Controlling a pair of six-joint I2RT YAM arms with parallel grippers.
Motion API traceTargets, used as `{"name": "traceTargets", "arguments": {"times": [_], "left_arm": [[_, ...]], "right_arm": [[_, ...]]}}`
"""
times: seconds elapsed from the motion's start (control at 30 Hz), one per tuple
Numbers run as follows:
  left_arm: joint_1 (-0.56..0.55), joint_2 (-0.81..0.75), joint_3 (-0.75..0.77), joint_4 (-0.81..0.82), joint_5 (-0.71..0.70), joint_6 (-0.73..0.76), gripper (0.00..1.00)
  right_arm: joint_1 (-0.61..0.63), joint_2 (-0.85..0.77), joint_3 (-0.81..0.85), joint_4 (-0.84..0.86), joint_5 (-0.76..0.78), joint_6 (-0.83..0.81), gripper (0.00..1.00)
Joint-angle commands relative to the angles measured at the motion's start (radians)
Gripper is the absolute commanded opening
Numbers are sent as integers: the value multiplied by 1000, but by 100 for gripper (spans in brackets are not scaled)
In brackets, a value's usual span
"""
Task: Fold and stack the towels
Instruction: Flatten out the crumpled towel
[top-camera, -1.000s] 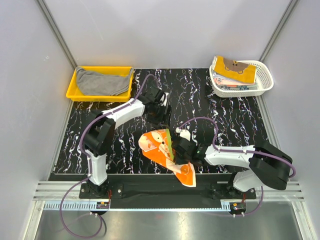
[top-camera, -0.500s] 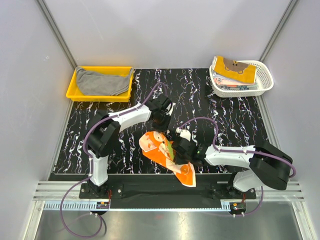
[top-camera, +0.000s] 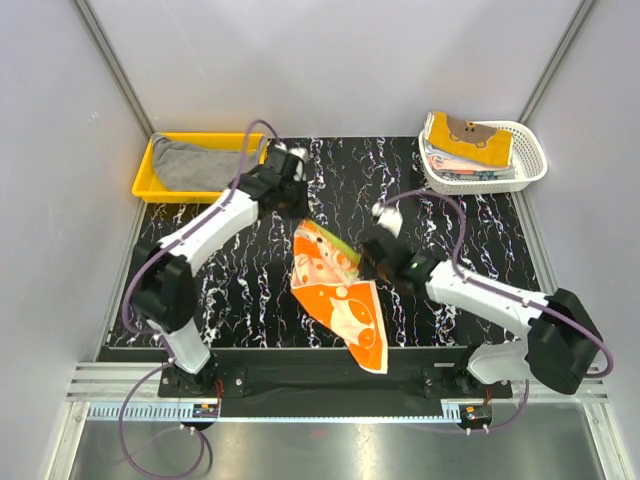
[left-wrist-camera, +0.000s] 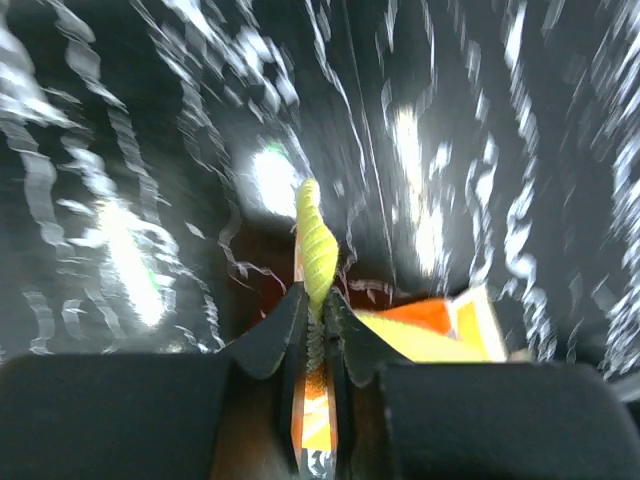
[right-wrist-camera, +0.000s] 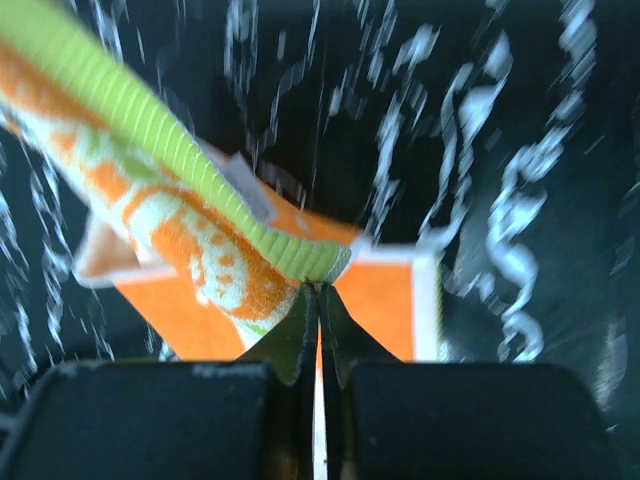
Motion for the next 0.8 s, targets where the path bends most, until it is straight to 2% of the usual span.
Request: {"name": "traceTargets", "arguments": {"times": [0.0,0.1,0.17,0.2,0.23,0.3,0.33,0.37,0.43,0.53,0.63,0.7,0.73,0.77], "left_arm": [[56,-145,-16,160,-116,-72,16],[64,-274,-191,304,-122,-142,18],[61,-369,-374,415,-99,-226,21],[58,-392,-445,453,-90,-256,22],[50,-420,-585,526,-88,-285,28],[21,-478,-723,602,-55,-369,29],[6,-489,-837,658,-55,-398,30],[-23,-501,-889,689,-41,-450,37],[-68,-552,-997,740,-54,-498,37],[-98,-665,-1047,717,-114,-543,42],[-100,-772,-1001,613,-176,-535,51],[-97,-784,-951,561,-226,-494,55],[-94,-771,-867,500,-242,-472,56],[-89,-709,-822,478,-251,-411,59]], "right_arm": [[-114,-48,103,-124,46,-155,0],[-139,-36,177,-142,95,-198,0],[-139,-27,170,-138,99,-197,0],[-140,-24,150,-109,83,-185,0],[-139,-21,107,-95,60,-174,0],[-139,-21,53,-41,17,-136,0],[-137,-22,-5,-23,-19,-122,0],[-137,-28,-34,21,-39,-111,0],[-127,-48,-111,61,-84,-82,0],[-64,-76,-166,111,-93,-68,0],[5,-61,-174,111,-54,-51,0],[27,-35,-174,102,-35,-34,0],[31,-27,-176,100,-29,-30,0],[33,-12,-176,98,-26,-23,0]]}}
